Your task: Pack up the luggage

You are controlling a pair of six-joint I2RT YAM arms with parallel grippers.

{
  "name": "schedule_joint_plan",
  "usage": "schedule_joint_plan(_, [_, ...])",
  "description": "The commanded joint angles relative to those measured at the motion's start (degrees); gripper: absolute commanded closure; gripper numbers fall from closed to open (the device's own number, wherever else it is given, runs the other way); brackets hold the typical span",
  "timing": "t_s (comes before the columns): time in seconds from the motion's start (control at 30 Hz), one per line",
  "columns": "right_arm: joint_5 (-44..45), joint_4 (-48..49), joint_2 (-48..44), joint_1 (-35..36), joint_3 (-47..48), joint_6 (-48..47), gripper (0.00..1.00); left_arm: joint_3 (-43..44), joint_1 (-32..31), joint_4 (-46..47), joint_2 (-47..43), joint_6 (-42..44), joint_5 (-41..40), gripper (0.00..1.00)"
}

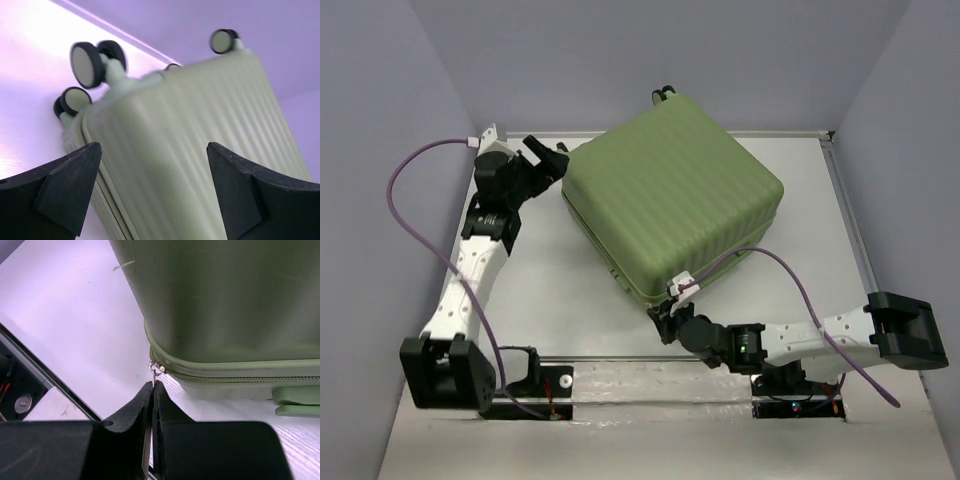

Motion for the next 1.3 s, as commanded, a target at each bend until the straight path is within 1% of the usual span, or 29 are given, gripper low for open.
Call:
schedule_joint_plan(0.0, [-6.9, 4.2, -2.0, 2.8, -1.2, 3.3, 0.93, 4.3, 5.3, 2.9, 11.0, -2.2, 8.2, 0.01])
schedule_joint_plan(0.03, [-7.1, 4.2, -2.0, 2.8, -1.4, 3.5, 0.93, 5.2, 5.3, 3.2, 14.1, -2.2, 8.5, 0.01])
schedule_joint_plan(0.1, [-7.6, 4.2, -1.9, 2.8, -1.6, 3.3, 0.93, 6.2, 7.6, 5.8, 16.4, -3.1, 10.4, 0.01])
schedule_joint_plan(0.2, [-8.0, 4.2, -1.2, 2.8, -1.7, 3.3, 0.93, 7.8, 8.2, 9.8, 22.1, -6.9, 14.4, 0.01])
schedule_joint_plan(0.4, [-8.0, 4.2, -0.5, 2.8, -2.7, 4.7, 0.93, 11.1, 8.2, 17.2, 27.5, -12.2, 17.3, 0.01])
schedule_joint_plan(0.6, [-7.9, 3.8, -1.3, 2.8, -3.5, 5.5, 0.93, 16.9, 8.0, 17.4, 34.6, -14.5, 17.1, 0.01])
schedule_joint_plan(0.87, [-7.7, 2.8, -1.7, 2.8, -3.5, 5.4, 0.93, 22.7, 7.3, 19.3, 40.9, -19.0, 18.1, 0.03])
schedule_joint_plan(0.97, [-7.5, 2.2, -2.1, 2.8, -3.9, 5.6, 0.93, 24.8, 6.9, 20.8, 42.5, -20.7, 18.5, 0.12])
schedule_joint_plan(1.0, [-7.4, 2.2, -2.4, 2.8, -3.9, 5.6, 0.93, 25.7, 6.7, 21.3, 43.1, -21.0, 18.6, 0.2])
schedule_joint_plan(1.03, [-7.3, 2.0, -2.4, 2.8, -3.9, 5.6, 0.93, 26.0, 6.7, 21.3, 43.4, -21.1, 18.7, 0.26])
schedule_joint_plan(1.07, [-7.2, 1.7, -2.6, 2.8, -3.9, 5.7, 0.93, 26.7, 6.6, 21.8, 43.7, -21.1, 19.1, 0.41])
schedule_joint_plan(1.1, [-7.2, 1.6, -2.6, 2.8, -3.9, 5.7, 0.93, 26.7, 6.5, 22.0, 43.9, -21.2, 19.1, 0.41])
schedule_joint_plan(1.13, [-7.2, 1.6, -2.7, 2.8, -3.9, 5.6, 0.93, 26.6, 6.5, 22.2, 43.8, -21.1, 19.0, 0.63])
schedule_joint_plan(1.17, [-7.1, 1.5, -2.8, 2.8, -3.9, 5.6, 0.93, 25.8, 6.6, 22.6, 43.5, -20.7, 18.3, 0.74])
schedule_joint_plan(1.2, [-7.1, 1.5, -3.0, 2.3, -3.8, 5.5, 0.93, 25.3, 6.7, 22.7, 43.1, -20.2, 17.8, 0.82])
schedule_joint_plan(1.23, [-7.3, 1.5, -3.2, 2.3, -3.8, 5.6, 0.93, 24.7, 6.7, 22.7, 42.2, -19.7, 17.3, 0.94])
schedule_joint_plan(1.27, [-7.6, 1.5, -3.4, 1.5, -3.7, 5.5, 0.93, 24.0, 6.8, 22.7, 41.5, -19.1, 16.6, 0.94])
